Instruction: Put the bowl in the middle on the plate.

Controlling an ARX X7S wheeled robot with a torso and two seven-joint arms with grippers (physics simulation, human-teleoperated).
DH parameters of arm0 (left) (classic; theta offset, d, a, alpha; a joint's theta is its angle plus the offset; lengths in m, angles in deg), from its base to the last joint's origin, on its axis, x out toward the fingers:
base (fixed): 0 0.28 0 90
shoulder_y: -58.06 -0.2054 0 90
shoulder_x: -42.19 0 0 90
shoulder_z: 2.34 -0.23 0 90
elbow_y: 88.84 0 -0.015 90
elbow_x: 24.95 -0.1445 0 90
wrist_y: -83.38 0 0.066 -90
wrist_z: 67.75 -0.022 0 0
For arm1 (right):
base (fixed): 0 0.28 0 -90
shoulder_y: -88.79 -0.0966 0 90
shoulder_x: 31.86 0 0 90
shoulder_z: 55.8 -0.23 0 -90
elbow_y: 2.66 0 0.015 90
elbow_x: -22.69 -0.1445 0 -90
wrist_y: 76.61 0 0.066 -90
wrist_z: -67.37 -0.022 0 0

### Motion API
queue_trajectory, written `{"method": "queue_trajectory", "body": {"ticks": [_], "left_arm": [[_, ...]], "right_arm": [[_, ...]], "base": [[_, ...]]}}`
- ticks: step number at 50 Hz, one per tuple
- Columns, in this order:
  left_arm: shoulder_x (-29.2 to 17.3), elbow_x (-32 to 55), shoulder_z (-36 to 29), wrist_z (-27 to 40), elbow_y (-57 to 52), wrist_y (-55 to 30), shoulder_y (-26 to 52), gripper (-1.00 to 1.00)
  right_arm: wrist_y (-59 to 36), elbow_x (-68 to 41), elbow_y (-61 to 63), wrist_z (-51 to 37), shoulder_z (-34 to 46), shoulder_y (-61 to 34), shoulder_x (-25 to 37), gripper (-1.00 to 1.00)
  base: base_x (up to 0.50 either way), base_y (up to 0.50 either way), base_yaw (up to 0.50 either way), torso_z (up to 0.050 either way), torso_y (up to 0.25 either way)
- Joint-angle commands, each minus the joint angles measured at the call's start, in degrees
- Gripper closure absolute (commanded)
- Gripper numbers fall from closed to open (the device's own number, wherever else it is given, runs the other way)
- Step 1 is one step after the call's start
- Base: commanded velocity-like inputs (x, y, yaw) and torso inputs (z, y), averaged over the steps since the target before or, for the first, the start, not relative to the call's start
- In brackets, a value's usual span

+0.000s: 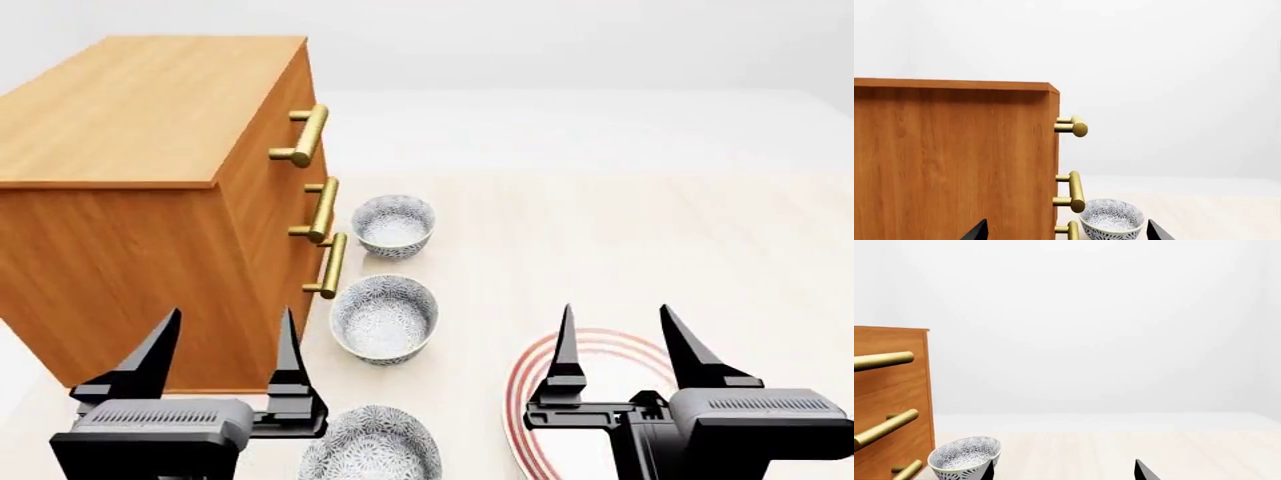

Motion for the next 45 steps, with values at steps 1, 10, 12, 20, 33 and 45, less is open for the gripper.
{"method": "queue_trajectory", "body": {"ticks": [1,10,12,20,33,45], "left_arm": [[-0.6,0.3,-0.5,0.7,-0.1,0.2,0.1,-1.0],[-1.1,0.9,-0.4,1.2,-0.6,1.0,-0.2,-1.0],[-1.2,1.1,-0.4,1.3,-0.8,1.0,-0.2,-1.0],[-1.5,1.1,-0.9,1.6,-0.7,1.4,-0.3,-1.0],[-15.8,3.3,-7.4,18.8,-15.6,4.0,-2.9,-1.0],[-47.3,8.3,-52.0,58.6,-15.5,20.0,27.8,-1.0]], "right_arm": [[0.0,-0.4,0.2,-0.5,0.4,0.0,0.6,-1.0],[-0.1,-0.6,0.2,-0.9,0.7,-0.1,1.0,-1.0],[0.1,-0.5,0.0,-0.9,0.9,0.0,1.1,-1.0],[0.0,-0.8,0.3,-1.2,1.1,-0.1,1.4,-1.0],[2.5,-1.7,8.9,-2.8,-0.9,1.8,2.2,-1.0],[1.4,-0.7,7.8,-3.1,0.9,1.5,3.0,-1.0]], "base": [[0.0,0.0,0.0,0.0,0.0],[0.0,0.0,0.0,0.0,-0.16],[0.0,0.0,0.0,0.0,-0.25],[0.0,0.0,0.0,0.0,-0.25],[0.0,0.0,0.0,0.0,-0.056],[0.0,0.0,0.0,-0.002,-0.188]]}}
